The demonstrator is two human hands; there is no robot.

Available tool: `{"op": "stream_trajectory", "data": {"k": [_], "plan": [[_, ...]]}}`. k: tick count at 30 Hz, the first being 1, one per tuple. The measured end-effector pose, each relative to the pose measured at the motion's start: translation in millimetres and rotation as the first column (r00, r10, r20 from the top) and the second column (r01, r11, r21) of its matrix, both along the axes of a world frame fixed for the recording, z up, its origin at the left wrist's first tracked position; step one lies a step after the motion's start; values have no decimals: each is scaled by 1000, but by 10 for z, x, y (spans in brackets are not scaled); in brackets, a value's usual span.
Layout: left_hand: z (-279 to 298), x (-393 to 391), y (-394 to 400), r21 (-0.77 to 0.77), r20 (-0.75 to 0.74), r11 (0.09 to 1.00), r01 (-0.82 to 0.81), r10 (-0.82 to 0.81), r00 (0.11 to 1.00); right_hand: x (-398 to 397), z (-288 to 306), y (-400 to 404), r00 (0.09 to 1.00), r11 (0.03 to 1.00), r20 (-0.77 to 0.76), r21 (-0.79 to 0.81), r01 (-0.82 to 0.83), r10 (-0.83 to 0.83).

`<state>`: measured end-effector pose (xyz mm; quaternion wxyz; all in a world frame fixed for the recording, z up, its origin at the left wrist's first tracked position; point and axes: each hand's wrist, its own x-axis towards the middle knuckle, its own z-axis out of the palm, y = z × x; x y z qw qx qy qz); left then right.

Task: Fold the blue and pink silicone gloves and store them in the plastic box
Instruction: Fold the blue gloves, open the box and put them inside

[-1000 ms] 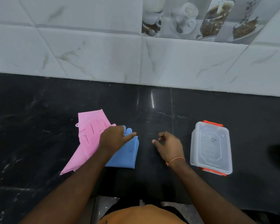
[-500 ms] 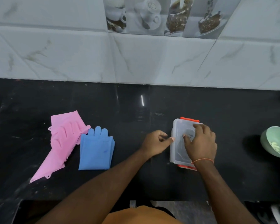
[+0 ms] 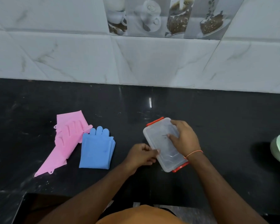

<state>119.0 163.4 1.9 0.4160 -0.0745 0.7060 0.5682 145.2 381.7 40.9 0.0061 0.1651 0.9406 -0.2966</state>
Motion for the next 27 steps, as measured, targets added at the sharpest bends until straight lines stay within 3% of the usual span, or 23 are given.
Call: {"op": "stream_trajectory", "data": {"k": [11, 13, 15, 17, 18, 20, 22, 24, 27], "plan": [[-7, 518, -391, 21, 35, 991, -135, 134, 990, -645, 48, -745, 872, 871, 91, -163, -463, 481], [6, 515, -420, 7, 58, 1000, -30, 30, 998, -710, 76, -795, 840, 844, 112, -161, -512, 531], [69, 443, -525, -8, 118, 979, 201, -199, 973, -728, 101, -813, 824, 829, 111, -149, -539, 556], [162, 315, -696, 11, 166, 916, 401, -397, 903, -685, 124, -775, 862, 859, 57, -138, -493, 504], [207, 236, -784, -1, 144, 906, 423, -418, 897, -636, 144, -725, 898, 891, 4, -123, -436, 440], [310, 82, -908, -115, -10, 959, 260, -263, 965, -469, 168, -562, 946, 957, -167, -32, -288, 279], [345, -104, -990, -224, -252, 970, -92, 34, 967, -262, 150, -381, 952, 993, -287, 91, -80, 103], [343, -273, -1019, -265, -466, 916, -301, 152, 872, -34, 73, -245, 960, 984, -264, 129, 124, -87], [324, -318, -952, -497, -538, 844, -200, -119, 834, 245, -121, -201, 978, 976, -23, 59, 209, -208]]}}
